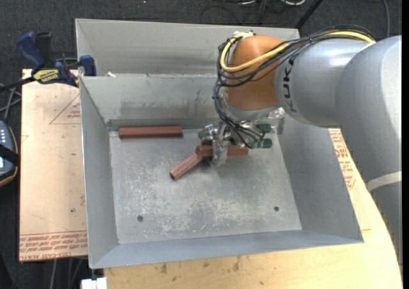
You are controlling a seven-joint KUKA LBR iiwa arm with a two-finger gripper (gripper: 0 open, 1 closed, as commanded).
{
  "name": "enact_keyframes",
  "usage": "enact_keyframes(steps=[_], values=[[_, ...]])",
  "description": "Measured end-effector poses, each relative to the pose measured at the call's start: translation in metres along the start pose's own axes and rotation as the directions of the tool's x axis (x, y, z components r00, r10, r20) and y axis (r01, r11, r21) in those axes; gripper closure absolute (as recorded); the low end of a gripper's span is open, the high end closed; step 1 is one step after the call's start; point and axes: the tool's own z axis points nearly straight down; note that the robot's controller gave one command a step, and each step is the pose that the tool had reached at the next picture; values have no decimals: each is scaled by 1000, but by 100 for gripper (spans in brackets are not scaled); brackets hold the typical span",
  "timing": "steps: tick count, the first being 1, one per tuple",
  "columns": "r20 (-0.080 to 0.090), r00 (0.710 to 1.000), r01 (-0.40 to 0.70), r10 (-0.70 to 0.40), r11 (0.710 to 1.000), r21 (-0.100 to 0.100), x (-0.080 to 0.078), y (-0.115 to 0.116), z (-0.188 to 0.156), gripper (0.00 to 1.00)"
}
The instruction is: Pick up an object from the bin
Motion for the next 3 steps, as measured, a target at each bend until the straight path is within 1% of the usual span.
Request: enact_keyframes(steps=[1, 2, 3], values=[[0, 1000, 0, 0, 1000, 0, 0, 0, 0, 100], [-4, 1000, 1, -1, 1000, -1, 1, 0, -3, 100], [-10, 1000, 0, 0, 1000, -3, 2, 1, -15, 100]])
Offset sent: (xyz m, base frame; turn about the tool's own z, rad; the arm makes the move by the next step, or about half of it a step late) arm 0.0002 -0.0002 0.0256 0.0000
